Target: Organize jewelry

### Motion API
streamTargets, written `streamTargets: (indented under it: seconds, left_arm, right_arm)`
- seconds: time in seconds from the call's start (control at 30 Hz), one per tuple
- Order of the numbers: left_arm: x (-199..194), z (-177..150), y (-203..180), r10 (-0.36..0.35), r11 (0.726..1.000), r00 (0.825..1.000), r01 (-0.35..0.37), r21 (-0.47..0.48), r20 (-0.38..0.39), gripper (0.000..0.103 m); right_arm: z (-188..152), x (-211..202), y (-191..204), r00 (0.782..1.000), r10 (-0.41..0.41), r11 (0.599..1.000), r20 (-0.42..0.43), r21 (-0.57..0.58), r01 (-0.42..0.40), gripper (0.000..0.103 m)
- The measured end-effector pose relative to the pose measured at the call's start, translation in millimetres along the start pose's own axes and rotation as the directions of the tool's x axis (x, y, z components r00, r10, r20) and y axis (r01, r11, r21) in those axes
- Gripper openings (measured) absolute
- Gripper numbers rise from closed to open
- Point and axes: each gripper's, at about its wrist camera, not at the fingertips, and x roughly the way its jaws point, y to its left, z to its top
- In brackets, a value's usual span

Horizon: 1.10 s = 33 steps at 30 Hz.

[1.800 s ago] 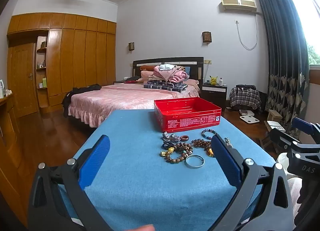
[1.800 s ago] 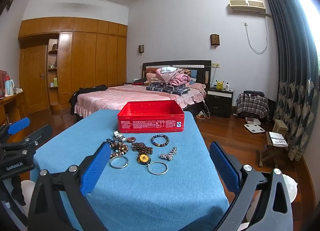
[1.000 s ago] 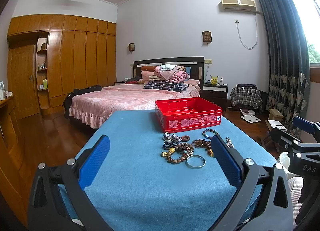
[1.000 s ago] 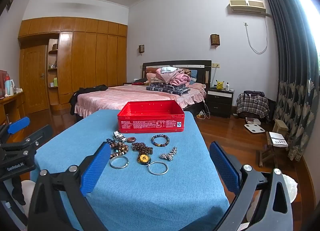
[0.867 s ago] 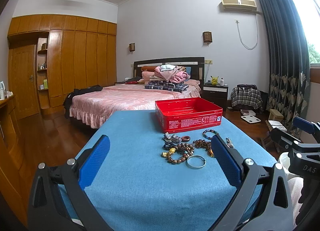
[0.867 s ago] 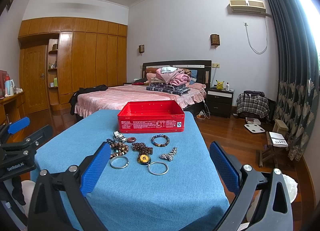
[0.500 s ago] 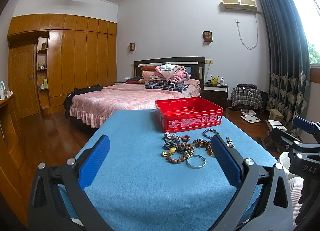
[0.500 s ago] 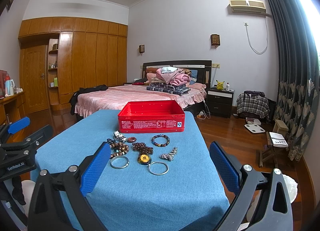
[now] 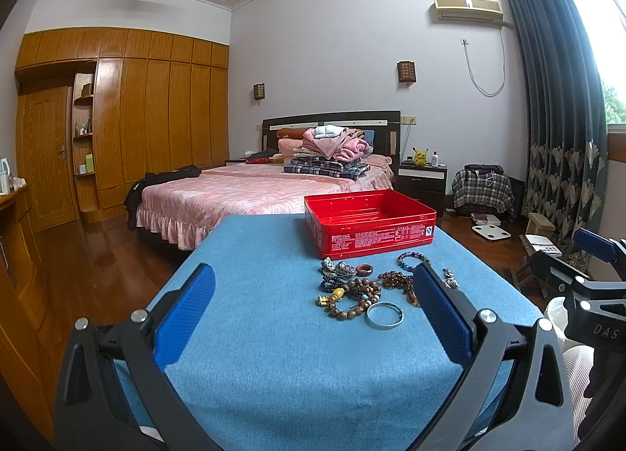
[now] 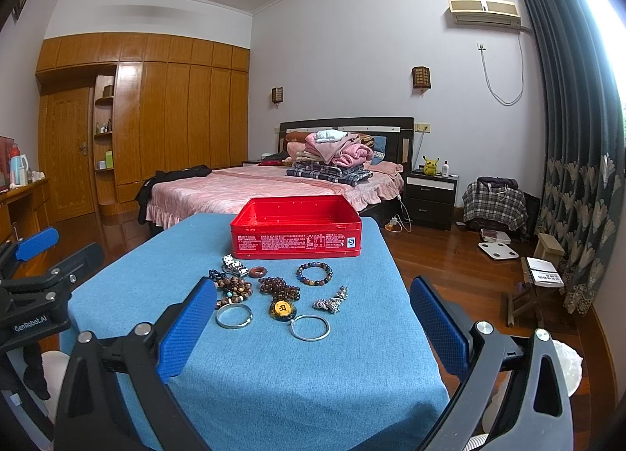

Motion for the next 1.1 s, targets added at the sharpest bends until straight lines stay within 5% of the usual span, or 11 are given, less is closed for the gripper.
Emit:
streamTargets:
  seconds: [1.1]
  left_arm:
    - [0.6, -0.6, -0.5, -0.001, 1.0, 1.0, 0.001, 0.0, -0.002, 0.098]
  right_arm:
    - [-1.7, 1.1, -0.6, 1.0, 0.002, 1.0, -0.006, 0.0, -0.002, 0.097]
